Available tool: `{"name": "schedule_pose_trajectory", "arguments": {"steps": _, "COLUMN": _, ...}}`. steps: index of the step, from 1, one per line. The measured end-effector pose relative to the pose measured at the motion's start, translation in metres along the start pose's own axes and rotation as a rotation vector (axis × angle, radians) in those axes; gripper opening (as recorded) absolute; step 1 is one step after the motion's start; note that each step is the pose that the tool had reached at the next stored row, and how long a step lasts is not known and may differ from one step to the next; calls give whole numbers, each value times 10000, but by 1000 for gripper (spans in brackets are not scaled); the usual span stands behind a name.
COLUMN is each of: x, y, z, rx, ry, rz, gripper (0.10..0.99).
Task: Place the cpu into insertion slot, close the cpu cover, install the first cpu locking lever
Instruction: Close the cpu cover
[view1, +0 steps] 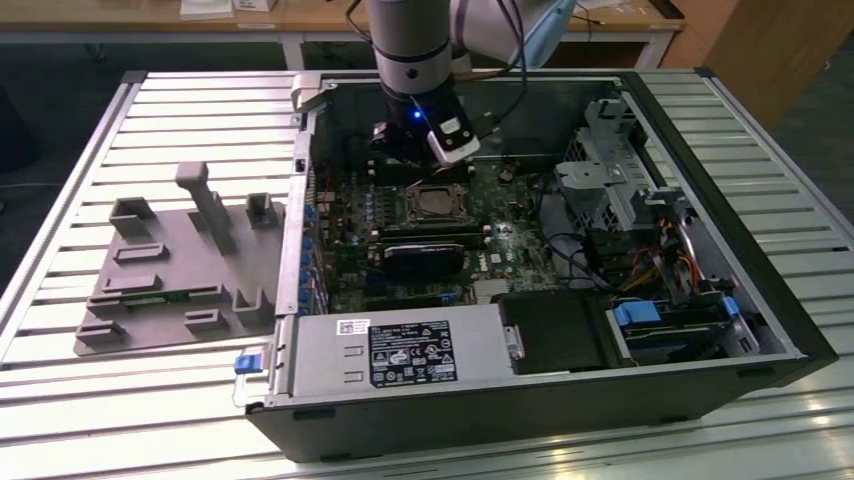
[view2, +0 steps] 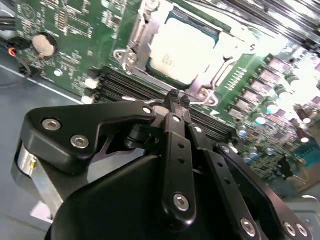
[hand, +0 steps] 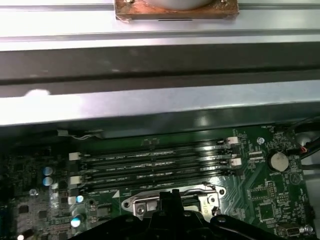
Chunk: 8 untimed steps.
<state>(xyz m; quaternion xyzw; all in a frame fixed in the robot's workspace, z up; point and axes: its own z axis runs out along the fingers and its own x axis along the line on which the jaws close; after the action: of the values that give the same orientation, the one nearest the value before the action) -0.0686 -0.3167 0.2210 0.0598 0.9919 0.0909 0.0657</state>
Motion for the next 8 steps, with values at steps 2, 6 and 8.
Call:
{"name": "schedule_pose_trajectory", "arguments": {"steps": 2, "x": -38, "y": 4, "z": 9, "rx": 1, "ry": 0, "rz": 0, "gripper": 102}}
{"name": "schedule_pose_trajectory", "arguments": {"steps": 6, "x": -66, "y": 6, "z": 14, "rx": 0, "ry": 0, "rz": 0, "gripper": 102}}
{"name": "schedule_pose_trajectory", "arguments": {"steps": 8, "x": -80, "y": 8, "z": 16, "rx": 1, "ry": 1, "rz": 0, "gripper": 102}}
